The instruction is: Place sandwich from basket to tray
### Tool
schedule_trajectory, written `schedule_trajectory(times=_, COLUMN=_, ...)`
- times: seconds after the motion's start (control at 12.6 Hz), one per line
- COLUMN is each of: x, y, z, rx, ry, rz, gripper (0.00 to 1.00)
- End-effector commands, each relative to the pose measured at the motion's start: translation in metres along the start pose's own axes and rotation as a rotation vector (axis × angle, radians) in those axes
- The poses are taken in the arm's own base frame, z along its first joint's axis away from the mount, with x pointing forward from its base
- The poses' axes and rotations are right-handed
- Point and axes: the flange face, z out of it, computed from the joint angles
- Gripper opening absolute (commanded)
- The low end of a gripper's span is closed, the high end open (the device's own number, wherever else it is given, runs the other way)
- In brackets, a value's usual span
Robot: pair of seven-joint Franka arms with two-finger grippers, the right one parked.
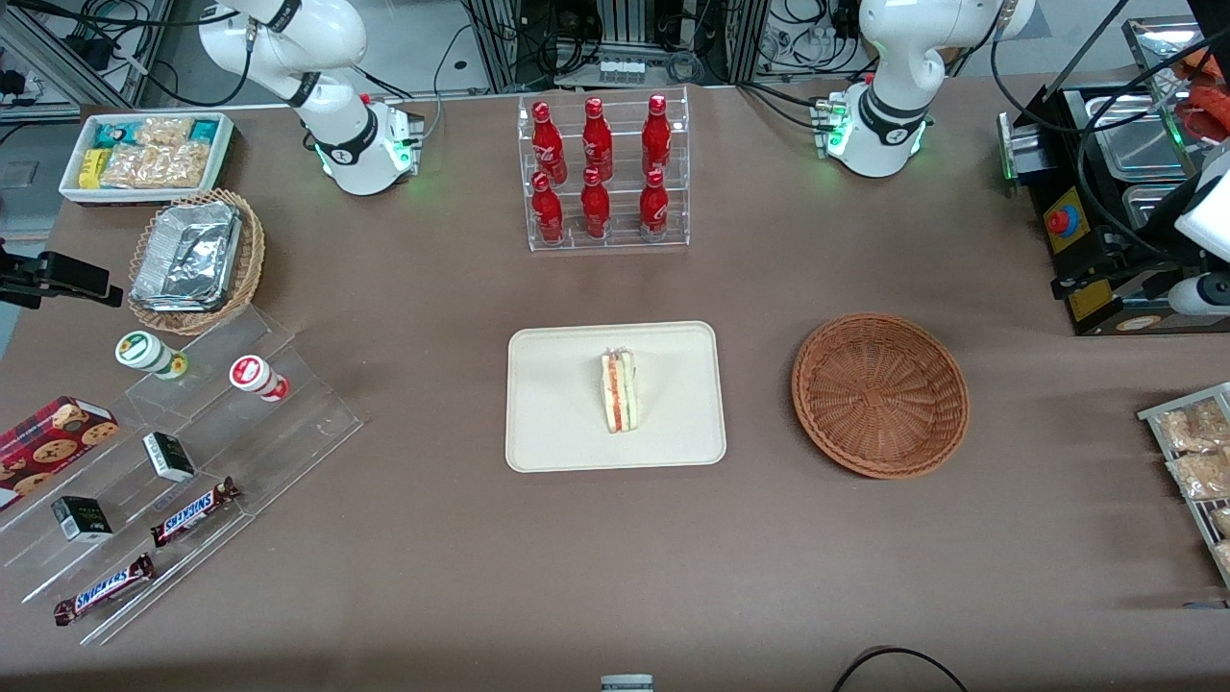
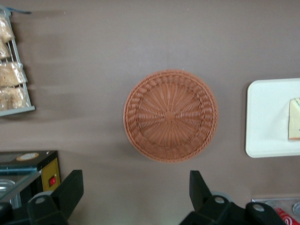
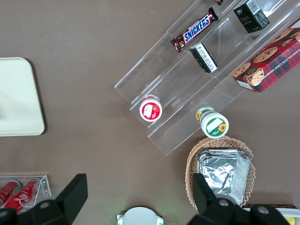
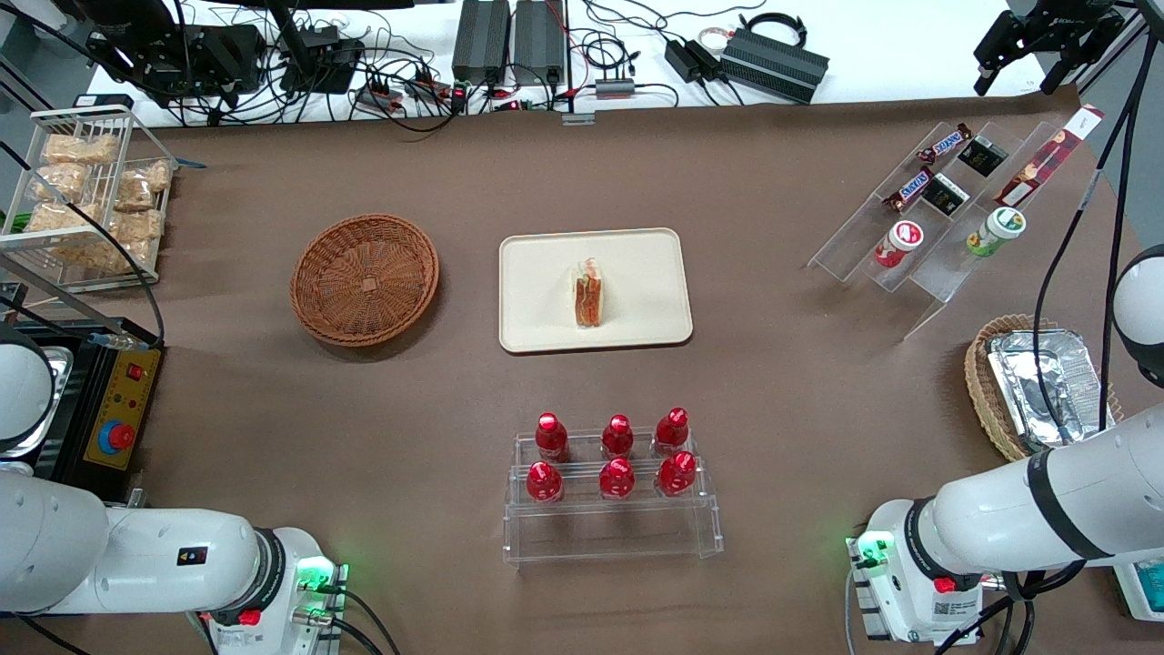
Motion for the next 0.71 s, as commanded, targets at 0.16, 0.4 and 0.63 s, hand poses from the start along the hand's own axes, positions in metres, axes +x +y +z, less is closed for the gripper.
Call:
schedule_trajectory(times=0.16, x=-0.041, y=-0.004, z=-0.012, rx=-0.009, ry=0.026, rz=0.049, gripper=1.00)
schedule_trajectory(times=0.4, x=-0.035, y=-0.002, z=-0.019, rx=-0.007, ry=0.033, rz=0.055, gripper=1.00)
schedule_trajectory(times=0.63, x=-0.022, y=-0.010, z=-0.015, rx=-0.009, ry=0.030, rz=0.042, gripper=1.00)
